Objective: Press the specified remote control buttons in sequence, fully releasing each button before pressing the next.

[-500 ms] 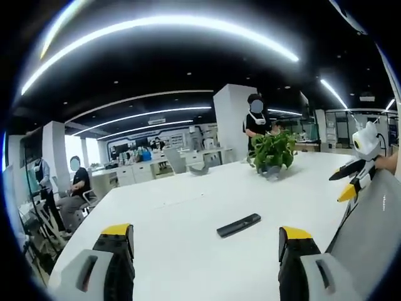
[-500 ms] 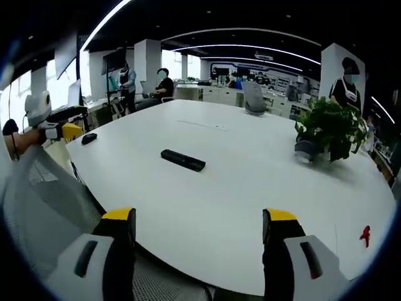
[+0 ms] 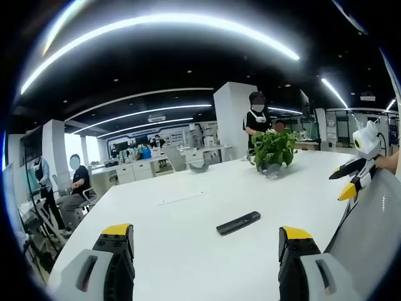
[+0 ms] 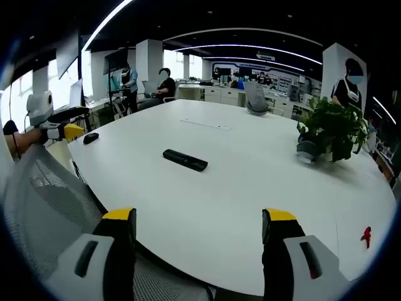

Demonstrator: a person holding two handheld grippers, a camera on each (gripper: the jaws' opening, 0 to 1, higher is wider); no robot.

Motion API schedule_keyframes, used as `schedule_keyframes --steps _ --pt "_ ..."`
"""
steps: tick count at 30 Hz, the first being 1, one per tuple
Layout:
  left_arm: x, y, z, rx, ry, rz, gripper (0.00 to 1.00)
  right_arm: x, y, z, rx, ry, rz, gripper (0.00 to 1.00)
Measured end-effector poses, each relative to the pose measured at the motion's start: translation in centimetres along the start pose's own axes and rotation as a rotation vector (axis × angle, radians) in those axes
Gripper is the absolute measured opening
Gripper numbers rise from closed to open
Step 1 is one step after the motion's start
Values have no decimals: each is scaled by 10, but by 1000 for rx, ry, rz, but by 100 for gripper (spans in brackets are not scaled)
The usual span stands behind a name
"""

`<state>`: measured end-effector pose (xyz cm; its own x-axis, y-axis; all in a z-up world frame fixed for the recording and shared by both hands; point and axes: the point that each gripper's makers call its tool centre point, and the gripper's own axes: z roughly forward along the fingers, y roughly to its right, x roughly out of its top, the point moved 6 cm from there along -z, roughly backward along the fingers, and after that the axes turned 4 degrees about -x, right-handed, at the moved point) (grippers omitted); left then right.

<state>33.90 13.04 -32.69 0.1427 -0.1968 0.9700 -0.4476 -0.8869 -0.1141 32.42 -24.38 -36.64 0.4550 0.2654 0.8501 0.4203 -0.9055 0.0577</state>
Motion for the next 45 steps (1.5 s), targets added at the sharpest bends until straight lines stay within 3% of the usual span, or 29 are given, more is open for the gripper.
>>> schedule_keyframes --steps 15,24,30,40,45 --pt "-3 1 1 -11 -11 -3 100 1 -2 0 12 5 -7 83" --pt "-4 4 2 -28 -15 -9 100 2 3 -1 -20 18 17 84" --pt "-11 4 4 -44 -34 4 100 1 3 -1 -18 7 20 83" --pt "-6 12 5 -53 -76 5 100 0 6 0 -29 15 31 81" --pt "-7 14 5 -60 -95 5 100 -1 -5 2 39 -9 -4 80"
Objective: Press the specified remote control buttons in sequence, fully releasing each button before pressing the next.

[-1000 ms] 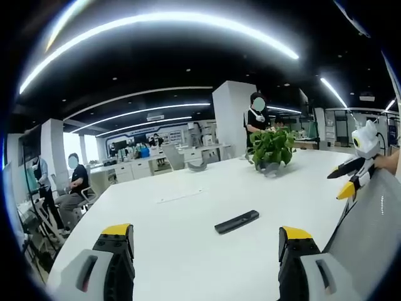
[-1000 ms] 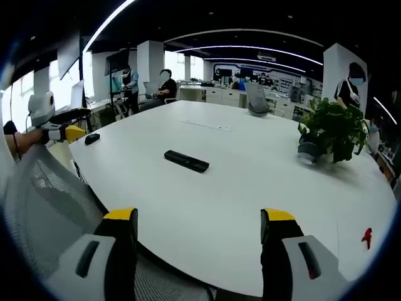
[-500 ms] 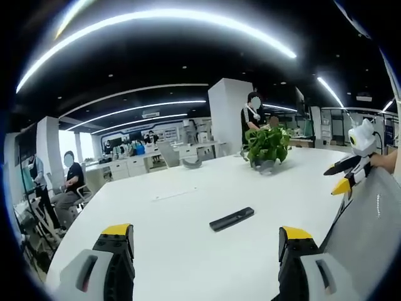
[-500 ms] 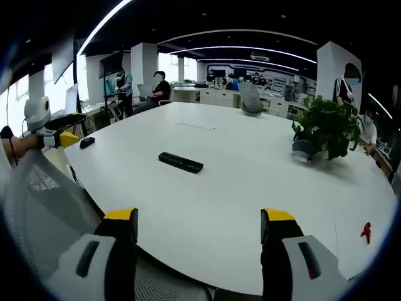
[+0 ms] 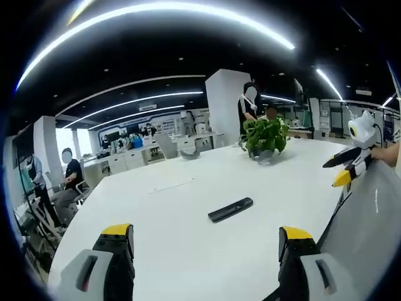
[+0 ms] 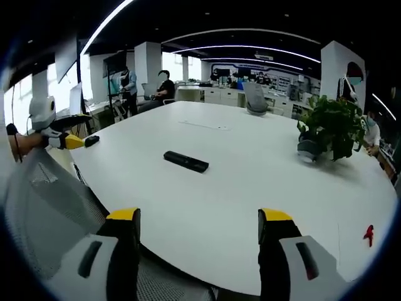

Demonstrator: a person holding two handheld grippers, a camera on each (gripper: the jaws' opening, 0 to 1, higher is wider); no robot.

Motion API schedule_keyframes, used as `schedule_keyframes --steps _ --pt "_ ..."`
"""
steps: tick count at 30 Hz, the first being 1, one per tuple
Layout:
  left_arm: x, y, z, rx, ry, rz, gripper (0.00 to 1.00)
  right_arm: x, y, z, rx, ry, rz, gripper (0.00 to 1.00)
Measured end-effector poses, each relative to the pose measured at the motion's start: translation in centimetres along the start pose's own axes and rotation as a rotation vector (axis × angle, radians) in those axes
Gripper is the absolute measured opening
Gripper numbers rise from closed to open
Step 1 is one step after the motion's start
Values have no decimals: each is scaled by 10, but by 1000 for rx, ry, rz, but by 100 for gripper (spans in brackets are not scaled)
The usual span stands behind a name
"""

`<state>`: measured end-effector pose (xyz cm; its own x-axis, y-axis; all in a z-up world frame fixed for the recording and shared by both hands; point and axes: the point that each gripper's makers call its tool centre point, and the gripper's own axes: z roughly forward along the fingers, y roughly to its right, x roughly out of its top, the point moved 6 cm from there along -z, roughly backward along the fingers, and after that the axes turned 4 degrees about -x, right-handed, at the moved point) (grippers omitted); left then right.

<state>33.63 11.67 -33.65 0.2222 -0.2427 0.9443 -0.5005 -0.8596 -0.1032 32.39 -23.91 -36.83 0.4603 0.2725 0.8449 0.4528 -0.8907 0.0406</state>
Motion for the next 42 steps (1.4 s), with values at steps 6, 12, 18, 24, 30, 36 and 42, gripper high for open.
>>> schedule_keyframes --steps 6,12,18,24,30,36,42 --pt "1 3 0 -10 4 -14 100 2 2 -2 -13 11 20 78" --pt "-8 8 6 -81 -98 -87 100 2 4 -3 -25 9 23 78" --pt "-29 19 19 -229 -324 -87 100 1 12 -5 -66 19 78 77" --pt "-29 20 33 -349 -391 -136 100 -5 -2 0 36 -47 49 76" --pt "-17 14 55 -427 -381 -245 100 -5 -3 0 48 -44 64 70" --pt "-9 7 80 -481 -423 -201 92 -7 -6 1 71 -61 66 66" --pt "-5 7 104 -515 -433 -169 88 -8 -9 1 104 -70 71 61"
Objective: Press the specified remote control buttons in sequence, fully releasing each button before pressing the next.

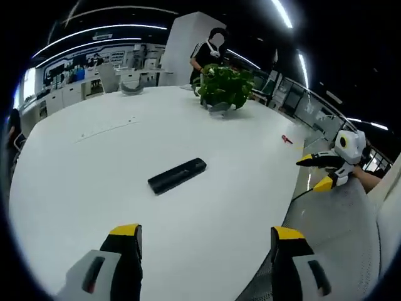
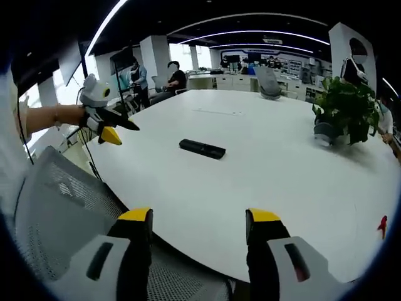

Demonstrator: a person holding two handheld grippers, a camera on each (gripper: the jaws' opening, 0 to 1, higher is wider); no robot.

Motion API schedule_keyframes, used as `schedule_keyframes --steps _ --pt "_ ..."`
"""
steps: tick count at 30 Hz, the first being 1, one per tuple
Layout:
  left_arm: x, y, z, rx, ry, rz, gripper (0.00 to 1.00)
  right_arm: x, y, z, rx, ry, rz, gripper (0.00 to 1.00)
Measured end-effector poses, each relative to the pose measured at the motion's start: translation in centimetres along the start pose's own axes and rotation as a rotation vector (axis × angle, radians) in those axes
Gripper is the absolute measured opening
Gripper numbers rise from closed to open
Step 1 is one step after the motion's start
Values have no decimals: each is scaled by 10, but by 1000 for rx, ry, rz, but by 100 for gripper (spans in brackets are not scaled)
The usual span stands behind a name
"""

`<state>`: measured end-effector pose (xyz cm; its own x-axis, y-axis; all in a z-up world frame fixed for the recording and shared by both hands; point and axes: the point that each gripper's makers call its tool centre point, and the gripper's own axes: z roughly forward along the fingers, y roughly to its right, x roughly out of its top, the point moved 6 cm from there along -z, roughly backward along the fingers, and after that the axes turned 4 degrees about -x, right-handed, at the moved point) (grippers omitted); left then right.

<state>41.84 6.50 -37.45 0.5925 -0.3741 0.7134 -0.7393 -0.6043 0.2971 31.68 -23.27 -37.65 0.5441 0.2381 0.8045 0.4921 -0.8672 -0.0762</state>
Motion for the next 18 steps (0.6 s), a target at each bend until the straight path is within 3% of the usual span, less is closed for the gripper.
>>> schedule_keyframes --steps 3,8,18 --pt "2 -4 10 -21 -44 50 89 0 0 0 1 0 1 61" --pt "5 -16 24 -4 -133 195 88 0 0 0 2 -3 -1 59" --pt "13 -27 48 -59 -213 286 88 -2 0 0 -3 -13 1 58"
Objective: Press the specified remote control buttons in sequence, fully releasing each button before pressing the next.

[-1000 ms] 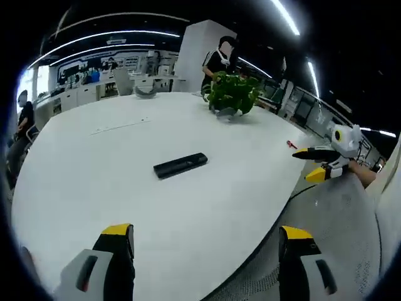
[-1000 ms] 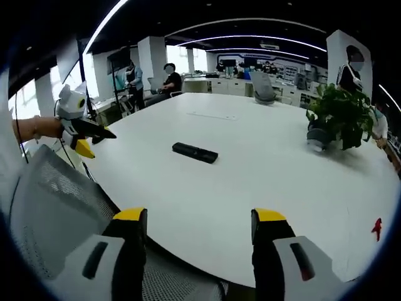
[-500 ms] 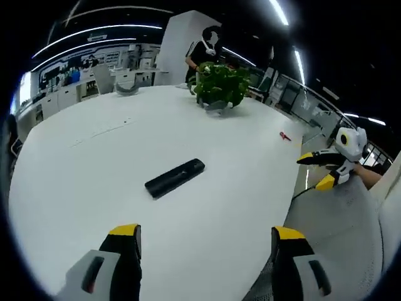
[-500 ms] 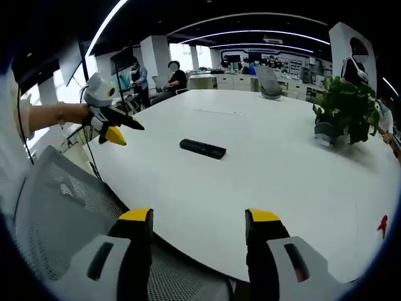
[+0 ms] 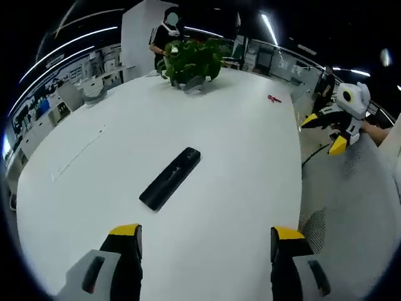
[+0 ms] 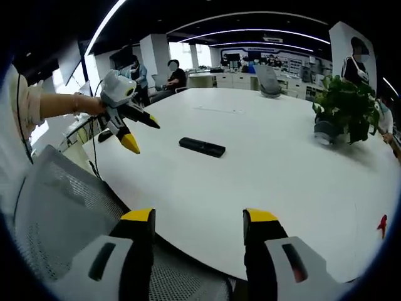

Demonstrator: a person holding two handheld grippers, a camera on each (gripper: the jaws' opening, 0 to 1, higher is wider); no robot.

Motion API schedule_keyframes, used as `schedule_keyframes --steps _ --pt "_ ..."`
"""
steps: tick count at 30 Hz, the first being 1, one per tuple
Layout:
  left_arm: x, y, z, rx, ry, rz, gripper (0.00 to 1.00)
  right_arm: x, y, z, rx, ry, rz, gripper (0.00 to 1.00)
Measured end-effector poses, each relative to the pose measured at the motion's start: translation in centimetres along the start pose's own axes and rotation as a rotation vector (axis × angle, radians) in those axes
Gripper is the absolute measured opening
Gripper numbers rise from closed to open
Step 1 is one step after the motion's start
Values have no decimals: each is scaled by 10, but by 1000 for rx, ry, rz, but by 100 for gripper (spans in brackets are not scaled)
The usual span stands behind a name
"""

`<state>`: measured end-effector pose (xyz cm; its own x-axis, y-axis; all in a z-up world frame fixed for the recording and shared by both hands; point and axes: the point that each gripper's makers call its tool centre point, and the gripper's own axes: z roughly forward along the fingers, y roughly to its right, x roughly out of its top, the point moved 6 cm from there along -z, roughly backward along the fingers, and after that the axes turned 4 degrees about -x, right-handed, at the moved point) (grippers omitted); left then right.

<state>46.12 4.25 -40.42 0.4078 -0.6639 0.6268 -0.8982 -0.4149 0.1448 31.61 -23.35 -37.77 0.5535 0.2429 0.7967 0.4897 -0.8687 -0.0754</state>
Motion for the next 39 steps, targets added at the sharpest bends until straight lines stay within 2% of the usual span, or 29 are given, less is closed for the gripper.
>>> schedule_keyframes --steps 5,13,21,39 --pt "5 -5 11 -15 -49 43 88 -1 0 0 0 -8 -1 57" --pt "16 -13 29 -56 -87 56 89 -1 2 1 -14 -8 4 58" --pt "25 -21 41 -68 -124 76 89 -2 4 0 -23 -17 6 58" --pt "30 -42 63 -81 -252 178 85 -5 3 2 -14 -46 13 55"
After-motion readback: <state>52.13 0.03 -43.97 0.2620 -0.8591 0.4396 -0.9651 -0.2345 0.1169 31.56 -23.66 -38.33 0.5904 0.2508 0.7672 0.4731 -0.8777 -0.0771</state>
